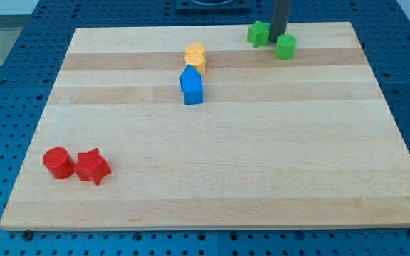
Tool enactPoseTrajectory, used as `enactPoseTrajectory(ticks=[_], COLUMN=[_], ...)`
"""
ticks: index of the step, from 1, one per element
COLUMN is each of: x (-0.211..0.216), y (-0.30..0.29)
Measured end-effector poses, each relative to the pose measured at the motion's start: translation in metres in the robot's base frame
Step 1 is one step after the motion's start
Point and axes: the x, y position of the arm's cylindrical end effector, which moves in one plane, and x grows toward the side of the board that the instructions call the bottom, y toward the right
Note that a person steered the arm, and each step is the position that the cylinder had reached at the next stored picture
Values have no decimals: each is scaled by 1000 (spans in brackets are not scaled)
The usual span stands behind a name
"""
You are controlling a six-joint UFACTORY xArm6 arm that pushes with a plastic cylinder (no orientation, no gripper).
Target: Move the green blocks parallel to the right of yellow heart
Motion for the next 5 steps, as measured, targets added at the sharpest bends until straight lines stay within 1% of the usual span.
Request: enactPoseTrajectory(ticks=[1,2,3,4,5], x=[-7,-52,-71,-69,-43], y=[0,3,-2,-36,-61])
